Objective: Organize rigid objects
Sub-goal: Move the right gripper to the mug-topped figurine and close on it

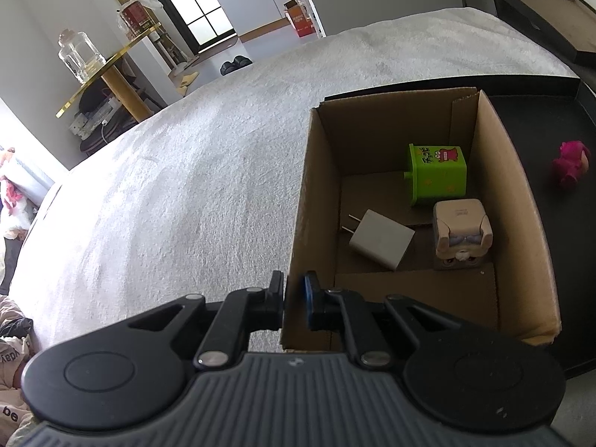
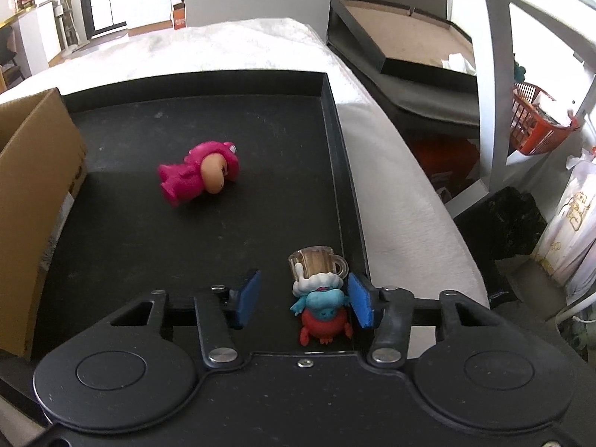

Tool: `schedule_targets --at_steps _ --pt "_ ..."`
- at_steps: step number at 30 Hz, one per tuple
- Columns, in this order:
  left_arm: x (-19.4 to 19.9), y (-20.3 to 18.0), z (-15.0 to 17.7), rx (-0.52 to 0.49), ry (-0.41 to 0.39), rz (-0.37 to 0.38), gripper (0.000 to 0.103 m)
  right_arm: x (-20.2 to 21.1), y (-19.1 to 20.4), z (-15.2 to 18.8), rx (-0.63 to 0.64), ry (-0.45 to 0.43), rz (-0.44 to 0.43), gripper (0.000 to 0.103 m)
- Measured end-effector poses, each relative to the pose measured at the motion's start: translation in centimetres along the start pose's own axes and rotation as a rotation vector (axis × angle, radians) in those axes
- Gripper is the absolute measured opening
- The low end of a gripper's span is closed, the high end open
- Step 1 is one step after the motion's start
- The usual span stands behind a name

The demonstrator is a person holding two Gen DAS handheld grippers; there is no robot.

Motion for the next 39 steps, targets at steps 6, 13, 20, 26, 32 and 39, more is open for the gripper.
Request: schedule_targets --at_steps 6,13,20,26,32,39 --pt "0.0 0.0 0.0 -0.001 0.000 0.000 0.010 -0.2 0.5 0.1 0.020 0.019 0.002 0.033" --pt "0.0 -0.1 0.0 -0.002 -0.001 0.000 0.010 0.6 1.7 0.6 0.050 0.046 -0.046 0.033" --pt "0.0 0.0 0.0 0.000 -0.001 0.008 0.010 0.2 2.5 0.5 0.060 0.068 -0.054 0.037" --pt "-0.1 0.2 0.0 0.005 0.000 0.011 0.010 -0.6 1.6 -0.1 0.032 0.084 -0.047 0.059" --pt "0.0 0.3 0.1 0.007 -0.002 0.012 0.010 -0.4 1.5 0.0 0.035 0.089 -0.110 0.037" --pt "0.1 0.5 0.1 0.010 -0.004 0.019 0.010 0.5 1.6 -0.3 0.017 0.089 -0.137 0.036"
Point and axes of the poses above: each gripper's, at about its wrist camera, not at the fingertips, and x roughly against the way its jaws point, y to its left, z to its underside, the point moved 3 cm from there along -x, roughly the way its jaws point
